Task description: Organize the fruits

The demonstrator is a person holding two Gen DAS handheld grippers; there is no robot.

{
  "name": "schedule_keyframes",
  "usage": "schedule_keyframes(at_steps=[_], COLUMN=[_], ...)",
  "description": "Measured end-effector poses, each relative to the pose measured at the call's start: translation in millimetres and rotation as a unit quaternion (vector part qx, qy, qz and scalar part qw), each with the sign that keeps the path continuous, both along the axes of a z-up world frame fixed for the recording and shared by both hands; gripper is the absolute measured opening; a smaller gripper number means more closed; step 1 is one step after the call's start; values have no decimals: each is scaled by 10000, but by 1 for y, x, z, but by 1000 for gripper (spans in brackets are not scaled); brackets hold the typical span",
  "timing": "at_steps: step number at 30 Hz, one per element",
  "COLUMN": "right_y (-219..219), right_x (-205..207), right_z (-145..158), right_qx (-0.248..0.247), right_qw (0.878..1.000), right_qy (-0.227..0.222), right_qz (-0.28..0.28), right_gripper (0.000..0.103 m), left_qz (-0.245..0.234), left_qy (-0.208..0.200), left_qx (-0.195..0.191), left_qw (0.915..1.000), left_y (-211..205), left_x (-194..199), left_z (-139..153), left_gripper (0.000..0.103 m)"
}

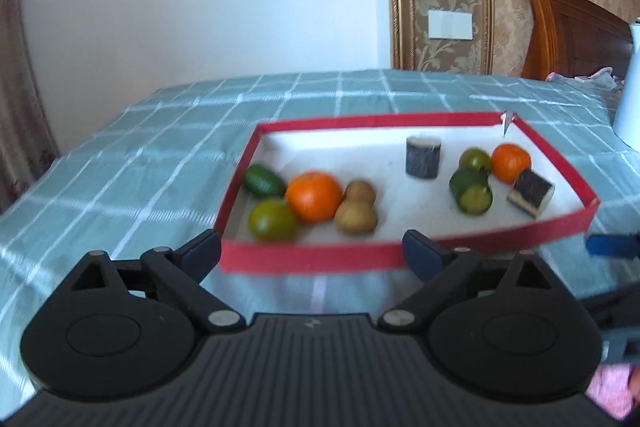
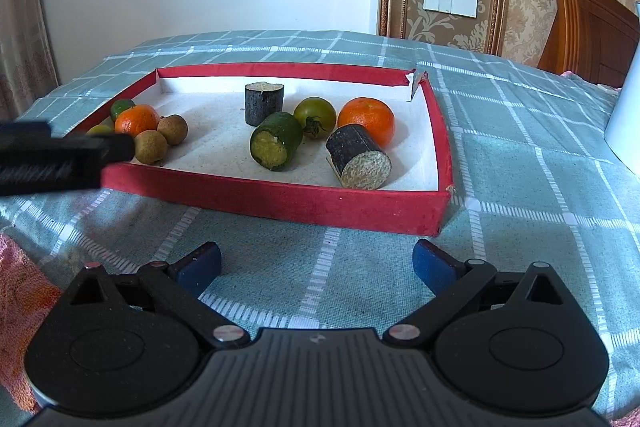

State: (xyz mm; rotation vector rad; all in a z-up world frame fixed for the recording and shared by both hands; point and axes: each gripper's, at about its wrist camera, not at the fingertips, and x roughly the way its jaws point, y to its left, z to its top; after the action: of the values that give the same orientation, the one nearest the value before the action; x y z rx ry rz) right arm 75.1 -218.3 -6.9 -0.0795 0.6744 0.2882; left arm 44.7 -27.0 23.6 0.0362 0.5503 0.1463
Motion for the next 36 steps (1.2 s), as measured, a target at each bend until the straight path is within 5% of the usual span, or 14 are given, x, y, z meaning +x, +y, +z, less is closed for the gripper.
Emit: schedule_keyframes(at_steps=[11, 19, 36], right_y=[-7, 1, 3], right_x=[-23, -50, -73], right_z=[7, 16, 24], right_qx=[408, 225, 365], right_qw=[9969, 9914, 9887], right_qy=[-28, -498, -630], right_qz=[-667, -1188, -1310], right_gripper=[103, 103, 103], left_qz=[305, 246, 117], left_qy=[165, 15, -76], left_qx=[-155, -34, -92], left_qw=[9993, 9997, 9999], left_y=[13, 1, -11], left_x=[-39, -61, -82], left_z=[-11, 0, 8], left_gripper=[100, 103, 103])
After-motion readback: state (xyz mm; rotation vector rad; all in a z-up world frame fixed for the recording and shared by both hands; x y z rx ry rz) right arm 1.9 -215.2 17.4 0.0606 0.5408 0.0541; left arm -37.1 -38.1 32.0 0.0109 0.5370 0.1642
